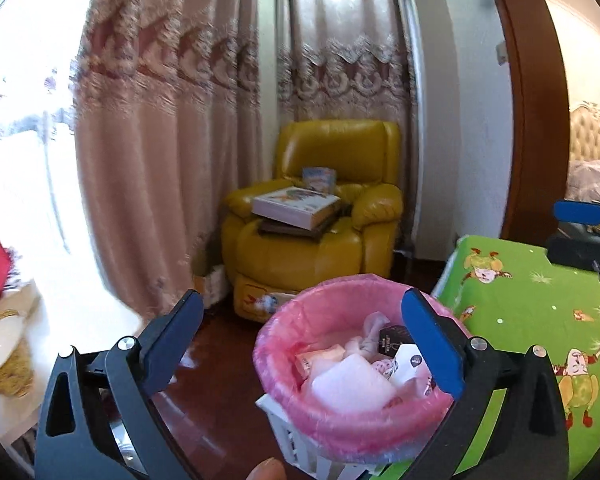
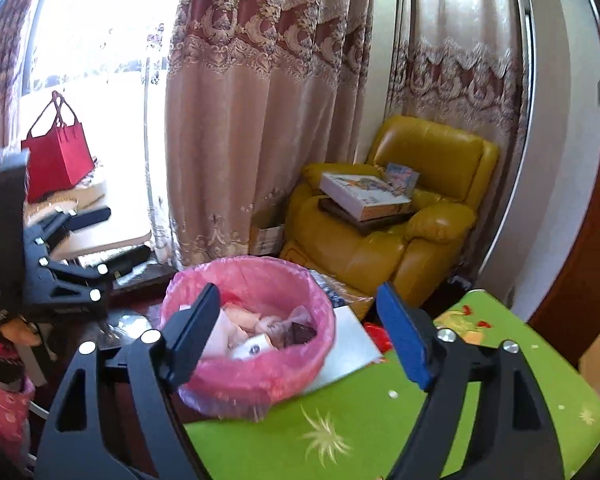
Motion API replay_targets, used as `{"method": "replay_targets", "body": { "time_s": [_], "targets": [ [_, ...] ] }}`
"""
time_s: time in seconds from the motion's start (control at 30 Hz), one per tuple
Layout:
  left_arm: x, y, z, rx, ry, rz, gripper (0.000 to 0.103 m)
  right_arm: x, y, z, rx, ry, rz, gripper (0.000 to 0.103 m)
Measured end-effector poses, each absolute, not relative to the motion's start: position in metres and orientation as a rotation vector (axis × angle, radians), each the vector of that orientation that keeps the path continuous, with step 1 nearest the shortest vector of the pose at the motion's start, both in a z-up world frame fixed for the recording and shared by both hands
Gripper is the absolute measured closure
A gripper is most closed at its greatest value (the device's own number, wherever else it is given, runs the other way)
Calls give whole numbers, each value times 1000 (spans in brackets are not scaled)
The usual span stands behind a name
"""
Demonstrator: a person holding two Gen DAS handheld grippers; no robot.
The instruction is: Collect trash
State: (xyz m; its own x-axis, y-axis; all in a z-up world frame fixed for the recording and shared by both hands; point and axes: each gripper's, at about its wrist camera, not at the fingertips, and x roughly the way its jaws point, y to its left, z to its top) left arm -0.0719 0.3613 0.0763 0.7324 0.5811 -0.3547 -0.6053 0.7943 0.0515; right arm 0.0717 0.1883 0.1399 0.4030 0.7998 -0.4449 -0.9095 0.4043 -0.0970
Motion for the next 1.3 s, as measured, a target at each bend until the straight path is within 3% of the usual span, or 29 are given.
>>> {"method": "replay_targets", "body": {
  "time_s": [0.3, 0.67, 1.3],
  "targets": [
    [-115, 308, 84, -65, 342, 696, 8, 23, 128, 131, -284, 306, 1085, 5],
    [-137, 258, 53, -75, 358, 617, 8, 14, 96, 79, -218, 390, 1040, 5],
    [-136, 254, 51, -64, 363, 581, 8, 16, 98, 68, -204, 416, 1034, 5]
  ]
}}
